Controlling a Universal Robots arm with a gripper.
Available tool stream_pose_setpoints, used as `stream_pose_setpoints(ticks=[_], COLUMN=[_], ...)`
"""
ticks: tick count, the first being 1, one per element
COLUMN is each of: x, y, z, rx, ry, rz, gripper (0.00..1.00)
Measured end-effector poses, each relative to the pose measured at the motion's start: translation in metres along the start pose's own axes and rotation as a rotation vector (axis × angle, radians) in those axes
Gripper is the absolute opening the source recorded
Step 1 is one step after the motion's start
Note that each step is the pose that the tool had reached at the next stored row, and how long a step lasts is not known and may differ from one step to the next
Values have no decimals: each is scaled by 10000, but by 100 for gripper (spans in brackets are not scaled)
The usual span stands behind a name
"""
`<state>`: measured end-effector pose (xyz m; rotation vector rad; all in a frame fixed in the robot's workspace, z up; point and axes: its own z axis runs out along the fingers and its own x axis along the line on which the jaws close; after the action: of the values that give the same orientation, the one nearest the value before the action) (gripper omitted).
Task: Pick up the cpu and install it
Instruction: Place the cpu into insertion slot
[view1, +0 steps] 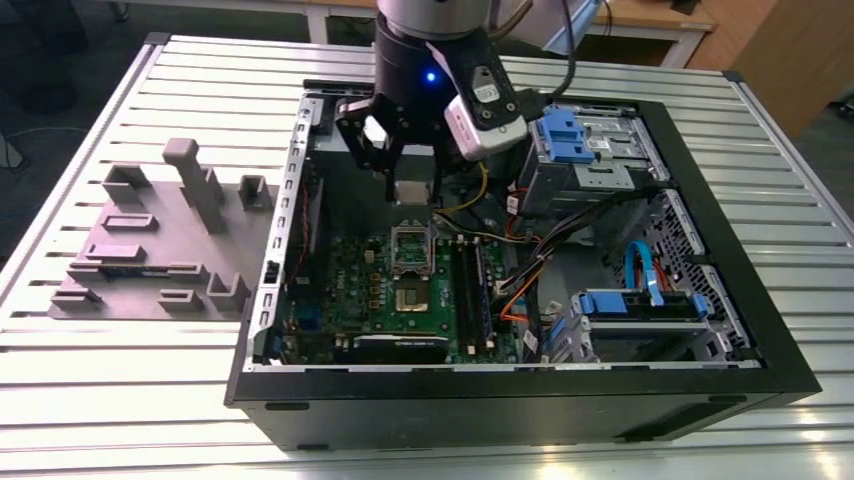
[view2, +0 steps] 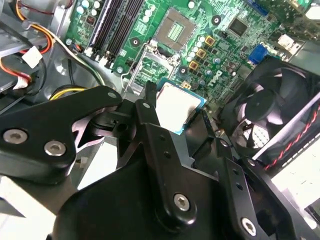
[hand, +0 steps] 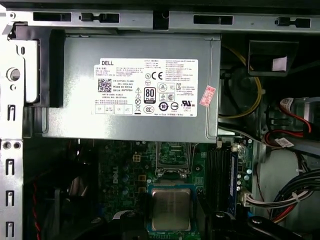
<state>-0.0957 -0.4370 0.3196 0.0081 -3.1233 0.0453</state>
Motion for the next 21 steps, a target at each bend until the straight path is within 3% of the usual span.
stream_pose_setpoints(ticks=[8,12,21], x=[-3,-11,-28], y=[-77,-147,-152], z=[130,206,369], rx=[1,0,0], ry=[12,11,12], rz=[0,0,0], gripper=[47,47,47])
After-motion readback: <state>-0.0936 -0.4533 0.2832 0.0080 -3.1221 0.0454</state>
